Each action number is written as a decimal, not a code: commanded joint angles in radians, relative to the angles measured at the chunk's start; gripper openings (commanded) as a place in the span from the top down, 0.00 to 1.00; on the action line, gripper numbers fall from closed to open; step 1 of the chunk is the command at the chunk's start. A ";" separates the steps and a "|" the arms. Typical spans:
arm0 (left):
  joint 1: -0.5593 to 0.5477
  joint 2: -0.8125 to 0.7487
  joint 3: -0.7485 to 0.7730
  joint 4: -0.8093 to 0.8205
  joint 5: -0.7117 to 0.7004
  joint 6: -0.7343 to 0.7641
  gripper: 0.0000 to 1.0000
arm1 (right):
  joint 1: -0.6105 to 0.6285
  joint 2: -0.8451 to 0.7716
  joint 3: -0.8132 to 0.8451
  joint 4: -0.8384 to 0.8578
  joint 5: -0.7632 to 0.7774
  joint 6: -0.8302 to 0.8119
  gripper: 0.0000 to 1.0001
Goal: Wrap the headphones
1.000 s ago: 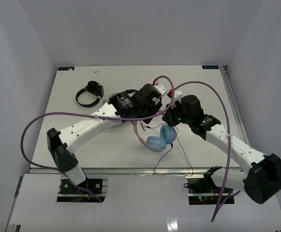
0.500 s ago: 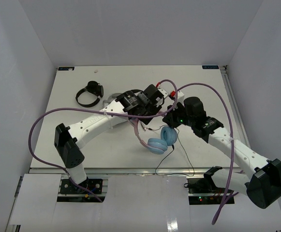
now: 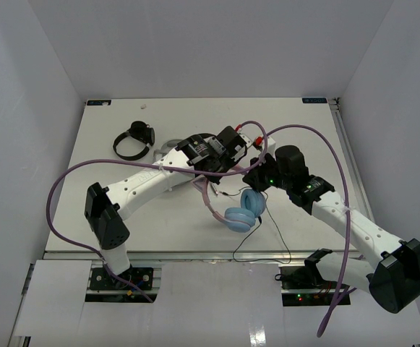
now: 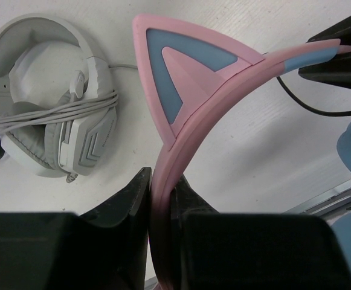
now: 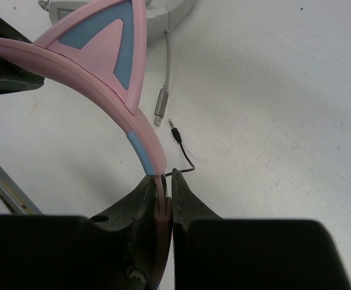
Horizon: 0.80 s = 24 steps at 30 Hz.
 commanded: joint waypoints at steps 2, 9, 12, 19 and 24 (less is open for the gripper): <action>-0.004 -0.044 -0.013 0.093 0.030 -0.037 1.00 | 0.007 -0.013 0.023 0.072 0.020 0.035 0.67; 0.018 -0.093 -0.098 0.122 -0.212 -0.154 1.00 | 0.006 -0.028 0.178 -0.003 0.168 0.054 0.16; 0.058 -0.110 -0.075 0.106 -0.316 -0.195 1.00 | 0.005 -0.064 0.237 -0.036 0.225 0.059 0.11; 0.197 -0.215 0.047 0.120 -0.368 -0.238 1.00 | 0.003 -0.229 0.213 -0.047 0.213 0.052 0.10; 0.211 -0.258 0.186 0.148 -0.246 -0.232 1.00 | 0.003 -0.293 0.140 -0.023 0.120 0.040 0.13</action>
